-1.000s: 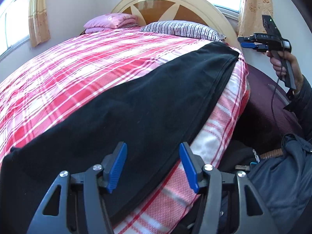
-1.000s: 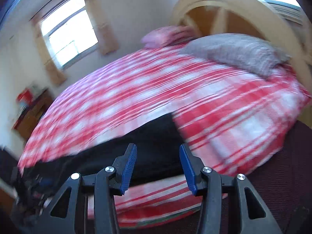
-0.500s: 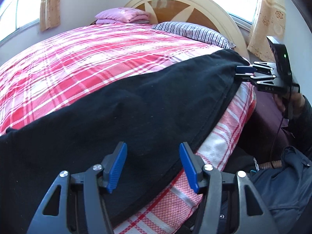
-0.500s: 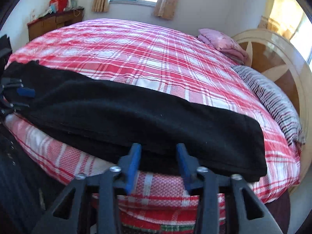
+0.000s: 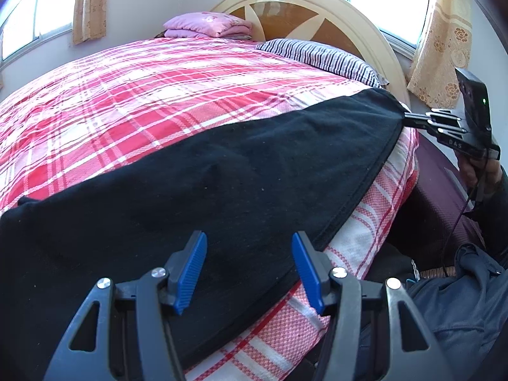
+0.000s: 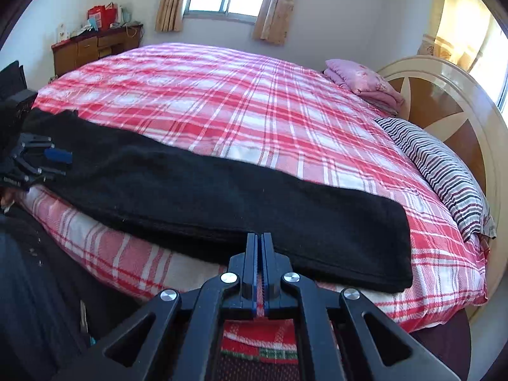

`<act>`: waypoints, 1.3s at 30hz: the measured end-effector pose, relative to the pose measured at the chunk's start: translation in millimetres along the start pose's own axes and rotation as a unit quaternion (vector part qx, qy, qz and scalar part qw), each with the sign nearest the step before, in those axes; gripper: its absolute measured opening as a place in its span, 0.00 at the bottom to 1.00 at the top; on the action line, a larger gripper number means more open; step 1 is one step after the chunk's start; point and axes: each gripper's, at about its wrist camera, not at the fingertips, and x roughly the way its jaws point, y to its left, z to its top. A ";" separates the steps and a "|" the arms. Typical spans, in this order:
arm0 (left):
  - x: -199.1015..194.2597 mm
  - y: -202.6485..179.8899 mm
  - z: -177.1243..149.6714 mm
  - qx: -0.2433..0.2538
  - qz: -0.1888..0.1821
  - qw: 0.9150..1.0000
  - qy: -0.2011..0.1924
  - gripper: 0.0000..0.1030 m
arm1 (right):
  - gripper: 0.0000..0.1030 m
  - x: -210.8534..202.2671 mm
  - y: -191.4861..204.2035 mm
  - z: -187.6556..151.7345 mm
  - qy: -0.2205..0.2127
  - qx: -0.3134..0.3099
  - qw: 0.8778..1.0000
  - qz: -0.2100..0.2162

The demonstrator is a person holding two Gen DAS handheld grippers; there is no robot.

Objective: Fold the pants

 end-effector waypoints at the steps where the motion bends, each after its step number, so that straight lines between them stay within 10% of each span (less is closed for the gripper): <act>1: 0.1 0.9 -0.5 -0.001 0.000 1.000 0.001 0.57 | 0.01 5.8 1.3 -3.2 0.009 -0.004 1.000 -0.004; 8: -15.2 10.5 -3.9 0.011 0.025 1.000 0.000 0.57 | 0.09 15.3 2.9 -4.1 0.032 -0.014 0.999 0.012; 12: -40.3 31.8 -9.4 0.023 0.079 0.997 -0.007 0.57 | 0.36 -1.0 6.6 15.1 0.001 -0.019 0.999 0.039; 16: -65.1 65.2 -19.0 0.004 0.139 0.990 -0.018 0.57 | 0.36 -9.4 28.6 57.4 -0.030 -0.043 0.995 0.081; 24: -57.3 88.7 -60.3 -0.044 0.142 0.989 -0.006 0.66 | 0.37 -4.2 112.4 173.7 -0.087 -0.115 0.976 0.163; 27: -53.9 75.9 -66.5 -0.023 0.141 0.990 -0.014 0.80 | 0.37 26.9 150.9 208.1 -0.073 -0.124 0.972 0.184; 39: -94.6 97.4 -59.5 -0.060 0.178 0.978 -0.094 0.81 | 0.37 158.2 270.0 238.7 0.079 -0.009 0.926 0.368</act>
